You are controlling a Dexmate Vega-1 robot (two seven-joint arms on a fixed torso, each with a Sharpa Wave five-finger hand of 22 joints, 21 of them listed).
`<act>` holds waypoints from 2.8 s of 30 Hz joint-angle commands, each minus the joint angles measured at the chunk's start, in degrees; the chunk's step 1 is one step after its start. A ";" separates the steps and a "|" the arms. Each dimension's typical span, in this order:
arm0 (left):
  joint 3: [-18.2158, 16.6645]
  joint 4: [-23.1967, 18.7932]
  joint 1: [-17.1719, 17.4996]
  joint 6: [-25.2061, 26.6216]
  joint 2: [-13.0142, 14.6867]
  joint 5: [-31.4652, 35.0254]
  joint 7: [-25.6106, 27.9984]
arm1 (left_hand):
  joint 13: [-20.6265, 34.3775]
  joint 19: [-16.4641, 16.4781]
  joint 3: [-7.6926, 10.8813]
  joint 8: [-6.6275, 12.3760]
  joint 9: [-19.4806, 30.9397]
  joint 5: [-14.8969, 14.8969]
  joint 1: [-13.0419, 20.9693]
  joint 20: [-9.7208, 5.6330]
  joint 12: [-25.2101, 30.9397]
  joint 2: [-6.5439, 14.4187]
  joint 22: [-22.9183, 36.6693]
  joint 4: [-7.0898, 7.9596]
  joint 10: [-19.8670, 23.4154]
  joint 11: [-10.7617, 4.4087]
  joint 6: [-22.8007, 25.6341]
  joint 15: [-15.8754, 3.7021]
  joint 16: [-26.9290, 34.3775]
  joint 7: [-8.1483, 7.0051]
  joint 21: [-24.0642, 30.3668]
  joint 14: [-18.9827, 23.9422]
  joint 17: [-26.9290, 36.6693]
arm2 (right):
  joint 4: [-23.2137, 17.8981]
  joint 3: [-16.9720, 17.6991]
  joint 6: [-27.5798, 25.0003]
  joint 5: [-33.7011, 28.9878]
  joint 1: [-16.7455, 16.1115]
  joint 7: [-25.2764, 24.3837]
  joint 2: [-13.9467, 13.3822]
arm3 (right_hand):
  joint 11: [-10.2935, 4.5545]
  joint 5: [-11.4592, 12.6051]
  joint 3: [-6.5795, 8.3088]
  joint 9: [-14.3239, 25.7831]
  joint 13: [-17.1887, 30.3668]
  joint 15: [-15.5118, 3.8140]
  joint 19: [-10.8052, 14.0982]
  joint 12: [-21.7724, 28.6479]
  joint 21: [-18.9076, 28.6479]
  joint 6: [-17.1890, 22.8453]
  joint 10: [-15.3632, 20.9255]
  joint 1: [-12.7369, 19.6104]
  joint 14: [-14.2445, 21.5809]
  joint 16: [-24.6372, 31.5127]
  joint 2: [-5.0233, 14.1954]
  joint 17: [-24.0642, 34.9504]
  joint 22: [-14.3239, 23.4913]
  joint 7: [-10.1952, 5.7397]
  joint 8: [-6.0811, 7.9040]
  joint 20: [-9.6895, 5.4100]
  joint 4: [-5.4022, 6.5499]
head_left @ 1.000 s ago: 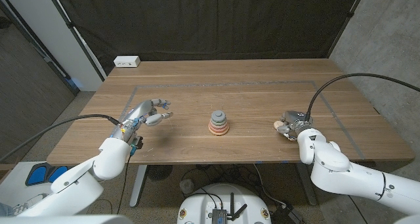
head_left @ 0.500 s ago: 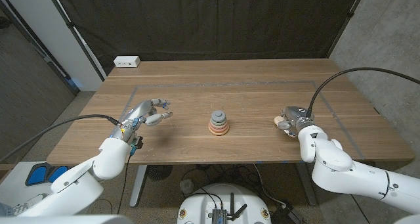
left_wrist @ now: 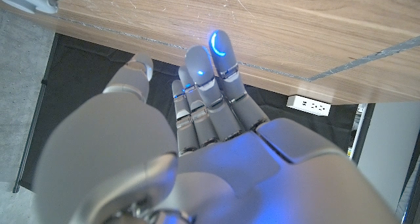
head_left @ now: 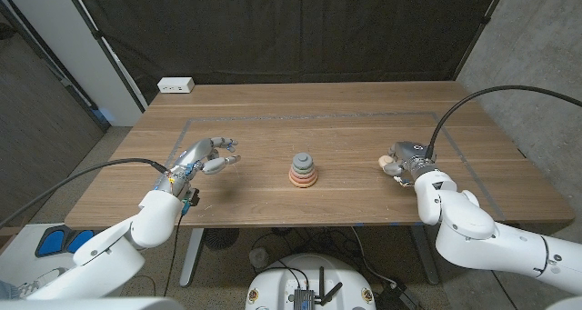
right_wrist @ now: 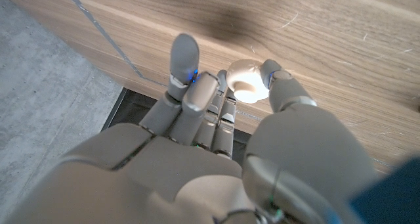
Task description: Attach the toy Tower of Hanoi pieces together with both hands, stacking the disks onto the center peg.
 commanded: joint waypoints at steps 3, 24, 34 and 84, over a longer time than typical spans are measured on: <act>0.40 -0.13 -0.53 0.58 0.10 0.42 0.44 | 0.13 0.54 0.50 -0.06 0.13 0.23 0.14 -7.50 -0.08 -0.31 0.16 0.03 0.47 -0.19 0.63 -3.33 -0.05 0.16 0.03 0.60 0.11 | -2.99 1.02 0.71 -1.71 -0.52 1.38 -2.01 | -2.34 0.33 1.10 0.11 0.23 -0.19 0.41 -0.01 -0.15 1.91 3.01 1.73 0.36 0.13 2.80 0.14 0.34 -1.31 0.55 -1.59 0.75; 1.10 0.17 -1.15 1.24 0.27 -0.02 0.91 | 0.17 0.53 0.83 -0.07 0.16 0.23 0.10 -7.49 -0.26 -0.46 0.19 0.09 0.72 -0.27 0.90 -3.33 0.03 0.15 0.11 0.69 0.04 | -3.77 7.00 10.03 -1.26 -4.77 1.38 -2.36 | -1.84 0.33 1.36 0.07 0.61 -0.19 0.31 -0.56 -0.24 2.00 2.85 1.95 0.27 0.18 3.03 0.15 0.54 -1.09 0.45 -1.59 0.63; 0.97 0.07 -0.68 1.32 0.65 0.20 1.10 | 0.24 0.50 0.98 -0.12 0.17 0.23 0.12 -7.51 -0.28 -0.48 0.20 0.09 0.80 -0.04 0.85 -3.33 0.07 0.16 0.15 0.71 0.04 | -3.19 7.53 14.20 -5.45 -4.90 4.70 -1.49 | -1.74 0.32 1.47 0.07 0.79 -0.18 0.20 -0.70 -0.32 2.20 2.84 2.08 0.17 0.16 3.15 0.14 0.55 -0.96 0.49 -1.59 0.60; 0.61 -2.31 1.74 2.95 -0.13 3.77 2.40 | 0.49 0.42 1.66 -0.12 0.26 0.16 0.23 -7.49 -0.49 -0.57 0.24 0.09 1.09 -0.32 1.26 -3.33 0.23 0.15 0.39 0.68 0.01 | -0.56 17.07 36.97 -14.00 -8.98 11.35 6.26 | -1.93 0.22 1.97 0.05 2.14 -0.19 0.19 -1.22 -0.27 2.95 4.05 3.16 -0.09 0.29 3.44 0.14 1.18 -1.18 0.52 -1.59 0.41</act>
